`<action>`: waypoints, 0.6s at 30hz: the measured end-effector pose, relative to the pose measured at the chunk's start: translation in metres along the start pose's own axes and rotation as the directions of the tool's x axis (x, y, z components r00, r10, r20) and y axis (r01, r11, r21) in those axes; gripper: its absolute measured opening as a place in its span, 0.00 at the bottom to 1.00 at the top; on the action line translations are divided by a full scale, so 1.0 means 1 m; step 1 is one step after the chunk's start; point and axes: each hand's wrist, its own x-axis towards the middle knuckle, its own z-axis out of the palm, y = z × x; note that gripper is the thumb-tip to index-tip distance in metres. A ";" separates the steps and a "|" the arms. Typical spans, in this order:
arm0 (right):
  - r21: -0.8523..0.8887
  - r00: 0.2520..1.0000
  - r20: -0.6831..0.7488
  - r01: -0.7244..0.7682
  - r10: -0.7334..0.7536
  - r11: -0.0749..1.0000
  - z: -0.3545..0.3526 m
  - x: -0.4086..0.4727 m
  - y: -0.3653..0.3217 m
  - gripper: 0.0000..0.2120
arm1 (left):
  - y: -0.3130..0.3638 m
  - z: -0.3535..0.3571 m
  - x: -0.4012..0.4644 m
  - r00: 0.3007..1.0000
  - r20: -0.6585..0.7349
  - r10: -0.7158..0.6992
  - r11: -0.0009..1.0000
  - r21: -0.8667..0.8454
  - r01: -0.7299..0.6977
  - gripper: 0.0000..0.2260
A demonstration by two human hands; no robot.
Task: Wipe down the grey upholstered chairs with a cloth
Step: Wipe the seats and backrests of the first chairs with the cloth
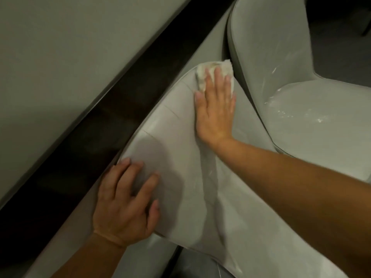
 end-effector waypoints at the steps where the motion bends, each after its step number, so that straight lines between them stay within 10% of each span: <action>1: 0.018 0.999 -0.008 -0.039 0.039 0.999 -0.003 0.010 0.004 0.24 | 0.000 0.000 0.000 1.000 0.005 0.005 1.000 0.009 -0.005 0.21; 7: 0.163 0.989 -0.065 -0.121 0.133 0.979 0.008 -0.012 -0.016 0.27 | 0.002 -0.001 0.003 0.999 0.048 0.000 0.996 0.093 -0.005 0.26; 12: 0.307 0.990 0.094 0.069 -0.103 0.949 0.032 -0.145 -0.022 0.26 | 0.001 -0.001 0.002 0.998 0.062 0.010 0.994 0.110 -0.017 0.26; 18: 0.285 0.937 0.241 -0.318 0.253 0.904 0.052 -0.215 0.013 0.23 | -0.001 0.002 0.001 0.998 0.043 0.034 0.994 0.107 -0.038 0.27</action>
